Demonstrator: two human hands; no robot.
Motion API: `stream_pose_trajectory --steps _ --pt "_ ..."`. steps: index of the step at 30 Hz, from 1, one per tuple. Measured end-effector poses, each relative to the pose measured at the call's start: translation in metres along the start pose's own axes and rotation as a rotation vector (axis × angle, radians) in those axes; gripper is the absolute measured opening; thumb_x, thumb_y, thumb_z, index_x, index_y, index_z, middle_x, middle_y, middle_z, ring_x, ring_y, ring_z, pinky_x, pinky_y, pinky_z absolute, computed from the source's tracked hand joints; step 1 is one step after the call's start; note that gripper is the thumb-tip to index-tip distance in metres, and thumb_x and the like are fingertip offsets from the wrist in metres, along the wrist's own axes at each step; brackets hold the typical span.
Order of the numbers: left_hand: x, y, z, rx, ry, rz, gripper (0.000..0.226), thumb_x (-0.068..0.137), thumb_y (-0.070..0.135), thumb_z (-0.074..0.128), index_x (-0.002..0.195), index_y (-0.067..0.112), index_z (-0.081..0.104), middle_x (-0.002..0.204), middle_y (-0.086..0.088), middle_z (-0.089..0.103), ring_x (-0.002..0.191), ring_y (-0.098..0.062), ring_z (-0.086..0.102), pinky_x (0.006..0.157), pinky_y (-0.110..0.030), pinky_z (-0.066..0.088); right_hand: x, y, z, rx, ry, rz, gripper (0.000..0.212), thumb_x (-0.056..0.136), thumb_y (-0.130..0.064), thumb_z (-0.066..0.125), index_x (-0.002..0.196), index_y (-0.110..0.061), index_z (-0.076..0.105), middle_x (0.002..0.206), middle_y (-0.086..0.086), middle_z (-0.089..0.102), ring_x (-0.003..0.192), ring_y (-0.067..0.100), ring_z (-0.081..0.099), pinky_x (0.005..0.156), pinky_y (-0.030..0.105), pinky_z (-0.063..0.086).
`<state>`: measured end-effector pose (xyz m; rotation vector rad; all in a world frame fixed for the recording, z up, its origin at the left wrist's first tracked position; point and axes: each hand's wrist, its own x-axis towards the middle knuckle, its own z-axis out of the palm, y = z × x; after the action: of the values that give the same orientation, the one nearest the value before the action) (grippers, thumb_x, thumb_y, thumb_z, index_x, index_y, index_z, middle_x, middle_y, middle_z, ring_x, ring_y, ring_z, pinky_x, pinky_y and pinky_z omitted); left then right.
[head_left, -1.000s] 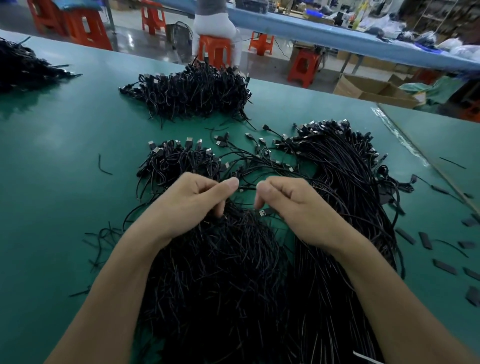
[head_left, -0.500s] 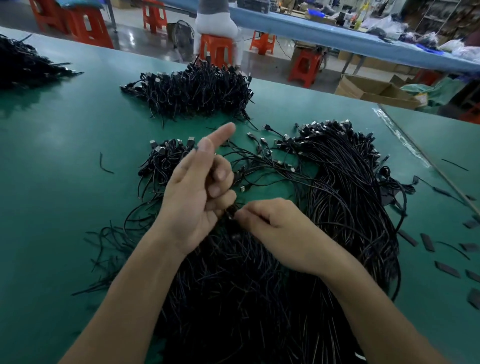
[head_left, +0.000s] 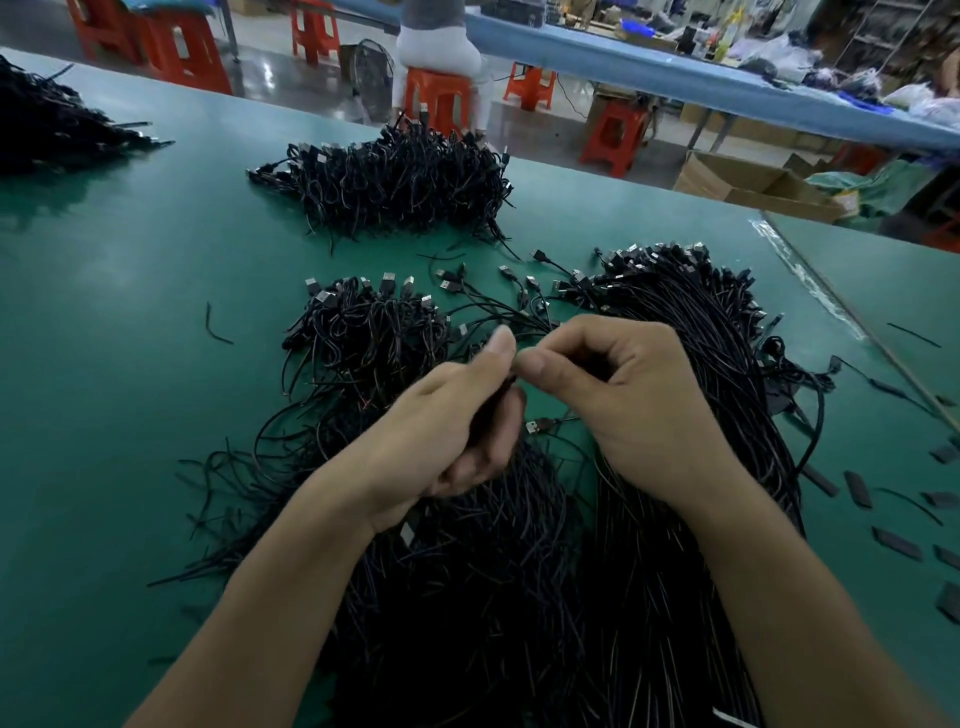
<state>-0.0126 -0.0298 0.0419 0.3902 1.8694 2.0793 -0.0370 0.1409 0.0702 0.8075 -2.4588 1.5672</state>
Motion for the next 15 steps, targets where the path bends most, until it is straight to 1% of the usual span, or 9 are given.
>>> stream_pose_trajectory --steps 2,4,6,8,10,12,13,14,15 --pt "-0.002 0.005 -0.004 -0.278 -0.088 0.055 0.063 0.097 0.060 0.034 0.053 0.019 0.051 0.039 0.009 0.033 0.030 -0.004 0.024 0.034 -0.013 0.022 -0.003 0.004 0.007 0.082 0.032 0.078 0.026 0.093 -0.043 0.063 0.074 -0.026 0.071 0.053 -0.003 0.051 0.050 0.011 0.040 0.047 0.027 0.034" --pt "-0.002 0.008 -0.011 -0.522 -0.121 0.115 0.054 0.099 0.050 0.036 0.057 0.021 0.055 0.041 0.012 0.035 0.033 -0.001 0.024 0.032 -0.016 0.022 -0.009 0.007 0.016 0.079 -0.013 0.178 0.026 0.094 -0.044 0.054 0.076 -0.034 0.070 0.054 -0.004 0.048 0.050 0.017 0.039 0.047 0.033 0.031" --pt "-0.001 0.010 -0.015 -0.703 -0.108 0.178 0.048 0.101 0.043 0.036 0.071 0.019 0.065 0.046 0.013 0.040 0.037 -0.001 0.026 0.034 -0.014 0.029 -0.016 0.005 0.025 -0.022 -0.156 0.231 0.029 0.099 -0.040 0.052 0.075 -0.044 0.067 0.055 -0.003 0.049 0.049 0.016 0.039 0.045 0.036 0.031" --pt "0.003 0.009 -0.014 -0.759 0.015 0.231 0.048 0.104 0.040 0.037 0.085 0.015 0.074 0.054 0.010 0.050 0.043 0.000 0.041 0.040 -0.013 0.039 -0.021 0.001 0.029 -0.126 -0.319 0.235 0.033 0.102 -0.037 0.050 0.071 -0.042 0.062 0.056 0.002 0.048 0.047 0.013 0.038 0.045 0.036 0.033" --pt "0.007 0.003 -0.012 -0.588 0.245 0.291 0.046 0.102 0.039 0.040 0.096 0.011 0.076 0.068 0.004 0.064 0.059 -0.007 0.061 0.053 -0.018 0.051 -0.021 -0.006 0.027 -0.186 -0.386 0.203 0.034 0.103 -0.033 0.050 0.069 -0.028 0.055 0.057 -0.003 0.048 0.047 0.008 0.039 0.045 0.029 0.034" --pt "0.009 -0.004 -0.011 -0.190 0.455 0.350 0.043 0.099 0.038 0.041 0.103 0.009 0.071 0.082 -0.002 0.073 0.076 -0.017 0.072 0.067 -0.024 0.058 -0.019 -0.014 0.018 -0.238 -0.369 0.138 0.034 0.102 -0.031 0.050 0.069 -0.028 0.056 0.058 -0.007 0.053 0.049 0.011 0.046 0.048 0.029 0.039" --pt "0.009 -0.005 -0.011 0.047 0.515 0.363 0.041 0.100 0.037 0.040 0.102 0.010 0.071 0.084 -0.002 0.074 0.080 -0.017 0.073 0.070 -0.025 0.059 -0.017 -0.016 0.012 -0.238 -0.339 0.113 0.030 0.102 -0.032 0.051 0.074 -0.029 0.062 0.059 -0.007 0.057 0.050 0.013 0.048 0.048 0.031 0.041" --pt "0.008 -0.006 -0.010 0.219 0.508 0.349 0.040 0.102 0.036 0.039 0.097 0.013 0.071 0.082 0.000 0.074 0.076 -0.015 0.073 0.068 -0.024 0.058 -0.015 -0.018 0.006 -0.223 -0.304 0.088 0.026 0.100 -0.033 0.053 0.079 -0.029 0.067 0.058 -0.009 0.057 0.047 0.011 0.047 0.046 0.029 0.040" --pt "0.006 -0.005 -0.008 0.298 0.443 0.300 0.042 0.103 0.037 0.038 0.087 0.016 0.072 0.074 0.001 0.073 0.067 -0.012 0.071 0.061 -0.021 0.057 -0.012 -0.021 0.001 -0.203 -0.267 0.058 0.023 0.099 -0.033 0.057 0.081 -0.028 0.069 0.056 -0.012 0.056 0.044 0.006 0.042 0.043 0.023 0.035"
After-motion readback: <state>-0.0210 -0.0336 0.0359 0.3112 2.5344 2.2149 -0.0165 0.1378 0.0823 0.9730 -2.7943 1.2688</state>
